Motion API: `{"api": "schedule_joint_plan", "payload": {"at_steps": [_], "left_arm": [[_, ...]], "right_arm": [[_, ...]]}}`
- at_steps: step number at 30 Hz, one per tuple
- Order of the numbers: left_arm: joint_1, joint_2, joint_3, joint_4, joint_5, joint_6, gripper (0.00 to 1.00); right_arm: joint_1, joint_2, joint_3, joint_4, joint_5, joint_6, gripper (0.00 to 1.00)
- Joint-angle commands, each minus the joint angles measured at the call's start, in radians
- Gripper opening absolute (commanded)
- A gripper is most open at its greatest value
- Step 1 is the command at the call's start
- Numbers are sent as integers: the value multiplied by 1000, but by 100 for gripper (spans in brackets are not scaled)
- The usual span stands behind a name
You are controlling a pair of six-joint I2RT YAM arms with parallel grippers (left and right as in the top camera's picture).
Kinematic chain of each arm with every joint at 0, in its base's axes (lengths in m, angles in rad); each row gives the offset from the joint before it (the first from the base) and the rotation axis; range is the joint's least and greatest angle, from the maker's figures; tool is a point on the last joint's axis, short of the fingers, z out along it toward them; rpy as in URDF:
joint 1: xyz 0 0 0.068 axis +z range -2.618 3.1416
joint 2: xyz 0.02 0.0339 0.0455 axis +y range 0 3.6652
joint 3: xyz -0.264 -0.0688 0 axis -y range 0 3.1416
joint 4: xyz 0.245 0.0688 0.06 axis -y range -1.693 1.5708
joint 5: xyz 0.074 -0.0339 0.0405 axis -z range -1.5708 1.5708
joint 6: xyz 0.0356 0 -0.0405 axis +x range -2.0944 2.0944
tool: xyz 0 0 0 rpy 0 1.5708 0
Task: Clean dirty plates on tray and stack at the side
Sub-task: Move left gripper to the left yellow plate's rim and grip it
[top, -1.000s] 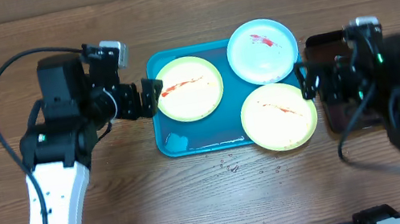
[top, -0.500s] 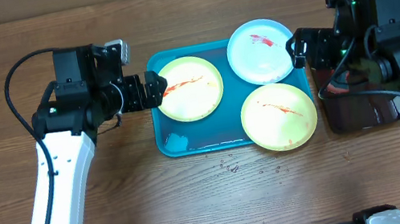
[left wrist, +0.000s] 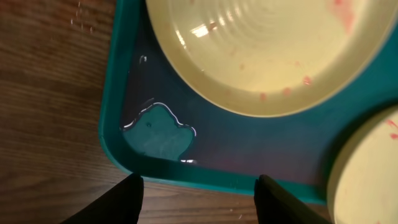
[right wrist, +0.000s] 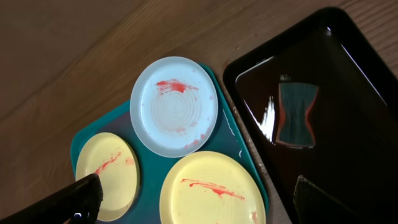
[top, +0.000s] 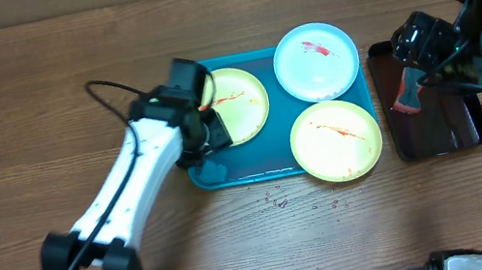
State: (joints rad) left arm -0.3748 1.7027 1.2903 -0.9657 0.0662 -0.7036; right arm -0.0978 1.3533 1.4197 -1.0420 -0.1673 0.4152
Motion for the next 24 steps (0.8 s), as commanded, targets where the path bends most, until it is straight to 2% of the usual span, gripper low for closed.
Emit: {"api": "schedule_joint_plan", "payload": {"at_steps": [1,6,11,15,22,24], "left_arm": [[-29,59,14,16,-122,-201,57],[-32,145,14,97,-126,-240,55],[-30,222,14,127,-102,-273,48],[-18,231,14,147,-121,-269,41],[-19,233,14,174,-183,-266,40],[-19,235,14,187,-196,-257,36]], "right_arm": [[-2,-5,28,-2,9,27,100],[-2,-5,28,-4,9,27,100],[-2,-5,26,-16,9,27,100],[-2,-5,26,-21,9,27,100],[-2,-5,26,-32,9,26,100],[-2,-5,26,-34,9,26,100]]}}
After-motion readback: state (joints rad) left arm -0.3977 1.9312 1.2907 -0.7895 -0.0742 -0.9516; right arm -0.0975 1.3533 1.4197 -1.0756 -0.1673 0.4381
